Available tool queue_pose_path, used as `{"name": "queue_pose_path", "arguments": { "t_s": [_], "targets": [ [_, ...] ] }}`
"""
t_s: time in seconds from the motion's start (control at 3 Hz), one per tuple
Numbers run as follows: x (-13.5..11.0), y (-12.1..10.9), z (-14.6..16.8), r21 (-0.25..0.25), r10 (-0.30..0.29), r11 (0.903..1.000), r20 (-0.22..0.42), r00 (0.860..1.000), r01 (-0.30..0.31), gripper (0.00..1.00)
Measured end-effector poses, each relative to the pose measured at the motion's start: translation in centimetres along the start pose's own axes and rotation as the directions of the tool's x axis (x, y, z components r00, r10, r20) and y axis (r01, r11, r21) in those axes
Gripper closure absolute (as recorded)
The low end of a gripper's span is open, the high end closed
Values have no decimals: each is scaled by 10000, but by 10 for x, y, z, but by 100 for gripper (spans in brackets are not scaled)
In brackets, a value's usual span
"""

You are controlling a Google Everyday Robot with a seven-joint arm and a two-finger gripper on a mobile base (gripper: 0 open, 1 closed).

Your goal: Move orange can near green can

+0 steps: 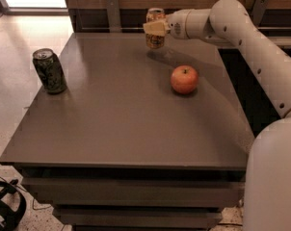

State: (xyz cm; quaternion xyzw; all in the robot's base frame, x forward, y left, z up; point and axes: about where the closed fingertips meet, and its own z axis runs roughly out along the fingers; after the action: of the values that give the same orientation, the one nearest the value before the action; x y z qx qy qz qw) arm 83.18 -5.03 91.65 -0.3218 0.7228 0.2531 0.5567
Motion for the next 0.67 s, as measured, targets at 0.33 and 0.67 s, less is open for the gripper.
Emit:
{"name": "queue_pose_path", "arguments": {
  "t_s": [0.33,0.67],
  "targets": [
    [-21,27,-29,-351,-132,9993,376,9992,145,100],
    [-35,62,-48,-619,-261,9976,814,9963,312,100]
  ]
}}
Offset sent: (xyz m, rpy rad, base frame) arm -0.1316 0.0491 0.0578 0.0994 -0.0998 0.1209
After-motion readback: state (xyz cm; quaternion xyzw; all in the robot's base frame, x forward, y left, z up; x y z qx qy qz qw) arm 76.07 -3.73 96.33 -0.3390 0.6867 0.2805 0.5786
